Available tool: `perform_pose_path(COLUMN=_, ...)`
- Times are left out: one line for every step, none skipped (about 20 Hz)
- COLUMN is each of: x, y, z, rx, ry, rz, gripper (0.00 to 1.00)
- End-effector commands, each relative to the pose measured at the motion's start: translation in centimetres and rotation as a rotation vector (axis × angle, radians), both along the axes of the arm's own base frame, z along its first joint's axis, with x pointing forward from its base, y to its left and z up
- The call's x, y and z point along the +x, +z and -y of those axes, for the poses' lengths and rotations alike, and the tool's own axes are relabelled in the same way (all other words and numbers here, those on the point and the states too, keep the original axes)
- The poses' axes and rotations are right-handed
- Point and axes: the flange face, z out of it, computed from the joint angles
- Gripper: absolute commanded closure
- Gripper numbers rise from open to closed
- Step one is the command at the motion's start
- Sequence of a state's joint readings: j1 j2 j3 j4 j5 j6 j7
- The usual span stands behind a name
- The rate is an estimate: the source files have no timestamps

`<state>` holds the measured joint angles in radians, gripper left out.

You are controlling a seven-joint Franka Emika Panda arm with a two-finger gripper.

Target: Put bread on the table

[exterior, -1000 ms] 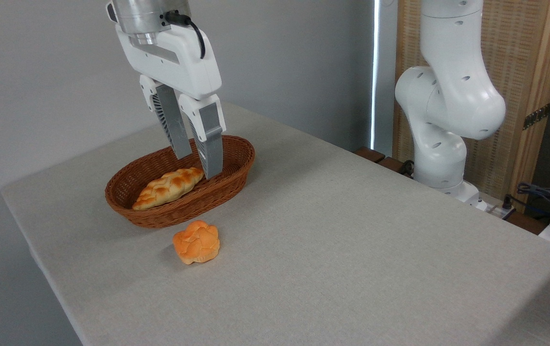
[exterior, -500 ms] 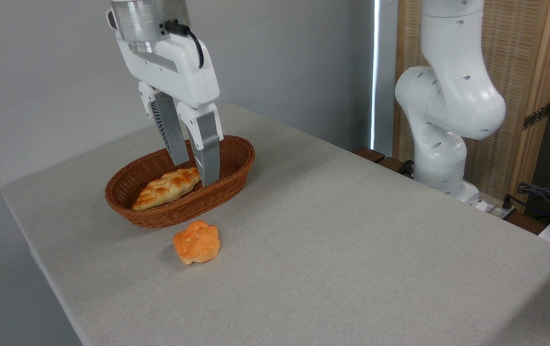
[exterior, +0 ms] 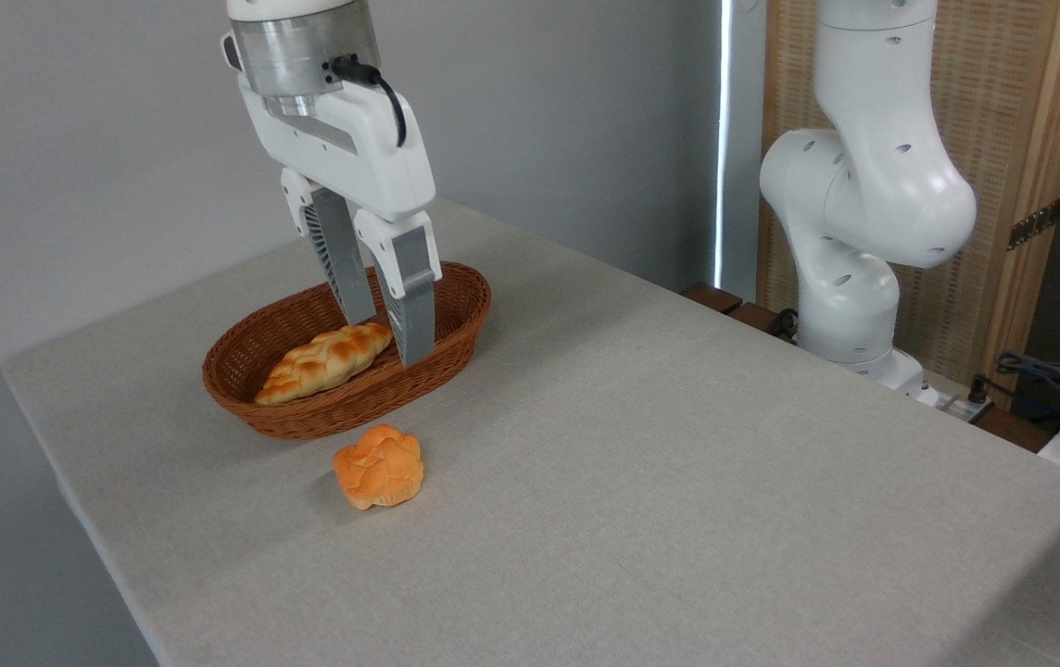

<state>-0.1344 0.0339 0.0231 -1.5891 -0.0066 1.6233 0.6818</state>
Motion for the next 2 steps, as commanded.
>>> perform_pose_path(x=-0.62, y=-0.18, z=-0.39, rx=0.014, ry=0.001, rz=0.014, gripper=0.0)
perform_pose_path(x=-0.58, y=-0.27, z=-0.38, rx=0.014, ry=0.001, rz=0.012, gripper=0.0)
